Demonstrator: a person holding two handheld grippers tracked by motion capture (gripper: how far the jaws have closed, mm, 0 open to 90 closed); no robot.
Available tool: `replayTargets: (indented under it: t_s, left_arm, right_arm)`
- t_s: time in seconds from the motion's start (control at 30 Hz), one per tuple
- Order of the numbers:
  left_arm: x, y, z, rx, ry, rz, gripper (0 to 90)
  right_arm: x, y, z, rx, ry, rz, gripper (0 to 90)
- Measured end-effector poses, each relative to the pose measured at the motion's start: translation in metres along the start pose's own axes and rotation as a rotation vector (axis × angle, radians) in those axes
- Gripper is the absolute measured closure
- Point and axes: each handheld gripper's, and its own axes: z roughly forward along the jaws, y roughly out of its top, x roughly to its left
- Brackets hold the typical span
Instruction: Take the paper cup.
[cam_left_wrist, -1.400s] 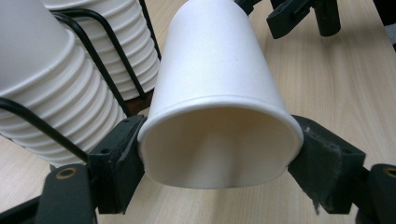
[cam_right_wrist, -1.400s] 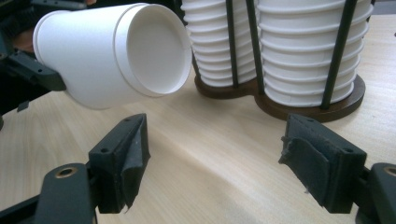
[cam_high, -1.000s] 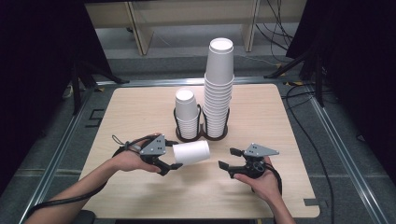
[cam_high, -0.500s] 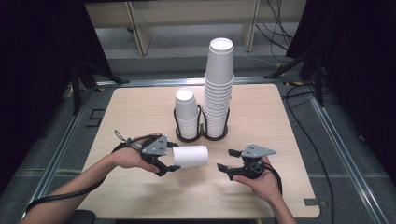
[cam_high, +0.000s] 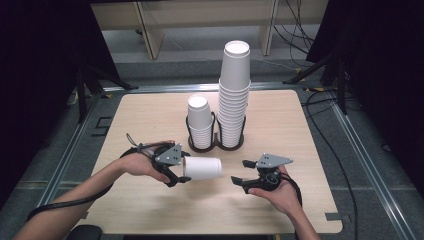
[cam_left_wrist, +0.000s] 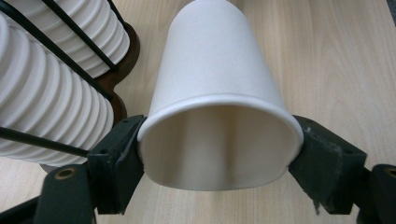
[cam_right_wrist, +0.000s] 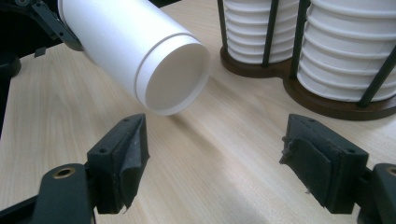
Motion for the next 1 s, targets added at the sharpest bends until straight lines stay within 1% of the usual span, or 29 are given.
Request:
replayTargets:
  t_s: [0.03, 0.1, 0.13, 0.23, 0.3, 0.33, 0.37, 0.43, 0.47, 0.5, 0.53, 0.57, 0.6, 0.67, 0.7, 0.73, 0.77, 0.8, 0.83, 0.9, 0.93, 0.97, 1.0]
  left_arm:
    - [0.0, 0.001, 0.0, -0.002, -0.003, 0.004, 22.5]
    - [0.0, 0.002, -0.001, 0.004, -0.011, 0.009, 22.5]
    - [0.0, 0.002, -0.001, 0.006, -0.011, 0.011, 22.5]
    - [0.001, 0.004, -0.002, 0.024, -0.021, 0.021, 22.6]
    - [0.002, 0.004, -0.003, 0.033, -0.035, 0.025, 22.6]
    - [0.002, 0.005, -0.003, 0.039, -0.037, 0.031, 22.6]
    - [0.003, 0.006, -0.003, 0.044, -0.038, 0.035, 22.6]
    - [0.004, 0.007, -0.005, 0.059, -0.035, 0.048, 22.6]
    - [0.004, 0.007, -0.004, 0.052, -0.036, 0.044, 22.6]
    - [0.003, 0.008, -0.004, 0.046, -0.036, 0.03, 22.6]
    - [0.003, 0.008, -0.004, 0.052, -0.038, 0.034, 22.5]
    - [0.004, 0.009, -0.004, 0.065, -0.048, 0.046, 22.5]
    - [0.004, 0.009, -0.005, 0.07, -0.047, 0.046, 22.5]
    - [0.004, 0.01, -0.004, 0.069, -0.049, 0.04, 22.5]
    - [0.004, 0.011, -0.004, 0.078, -0.053, 0.052, 22.5]
    - [0.004, 0.011, -0.004, 0.08, -0.052, 0.057, 22.5]
    - [0.005, 0.012, -0.005, 0.091, -0.063, 0.061, 22.5]
    - [0.004, 0.013, -0.004, 0.086, -0.058, 0.061, 22.6]
    - [0.004, 0.014, -0.005, 0.091, -0.059, 0.065, 22.5]
    - [0.004, 0.015, -0.006, 0.102, -0.071, 0.074, 22.6]
    - [0.005, 0.016, -0.006, 0.106, -0.074, 0.077, 22.5]
    - [0.005, 0.017, -0.006, 0.109, -0.074, 0.078, 22.5]
    - [0.004, 0.017, -0.006, 0.109, -0.065, 0.079, 22.5]
  right_arm:
    - [0.0, 0.0, 0.0, 0.0, 0.004, 0.01, 22.8]
    - [0.0, 0.001, 0.0, -0.001, 0.004, 0.005, 22.8]
    - [0.0, 0.002, 0.0, -0.004, 0.005, -0.009, 22.7]
    - [0.001, 0.003, 0.0, 0.0, 0.006, -0.004, 22.6]
    - [0.001, 0.003, 0.0, 0.001, 0.001, -0.011, 22.7]
    - [0.002, 0.003, 0.0, 0.008, 0.007, -0.001, 22.7]
    - [0.001, 0.004, 0.0, 0.003, 0.003, -0.015, 22.6]
    - [0.001, 0.004, 0.0, 0.005, 0.006, -0.021, 22.6]
    - [0.001, 0.004, 0.0, 0.009, 0.008, -0.021, 22.7]
    - [0.001, 0.004, 0.0, 0.013, 0.003, -0.023, 22.7]
    - [0.0, 0.004, 0.0, 0.017, 0.003, -0.045, 22.7]
    - [0.001, 0.004, 0.0, 0.021, 0.007, -0.043, 22.7]
    - [0.002, 0.004, 0.0, 0.028, 0.011, -0.023, 22.7]
    - [0.001, 0.004, 0.0, 0.031, 0.014, -0.038, 22.7]
    - [0.001, 0.005, 0.0, 0.031, 0.021, -0.042, 22.7]
    - [0.001, 0.005, 0.001, 0.032, 0.028, -0.041, 22.9]
    - [0.001, 0.005, 0.001, 0.033, 0.031, -0.042, 23.1]
    - [0.003, 0.005, 0.001, 0.044, 0.033, -0.033, 23.2]
    - [0.002, 0.006, 0.001, 0.046, 0.029, -0.056, 23.3]
    - [0.002, 0.007, 0.002, 0.047, 0.038, -0.065, 23.3]
    - [0.002, 0.008, 0.001, 0.054, 0.033, -0.066, 23.3]
    - [0.002, 0.008, 0.001, 0.057, 0.04, -0.065, 23.3]
    - [0.002, 0.009, 0.001, 0.059, 0.04, -0.069, 23.3]
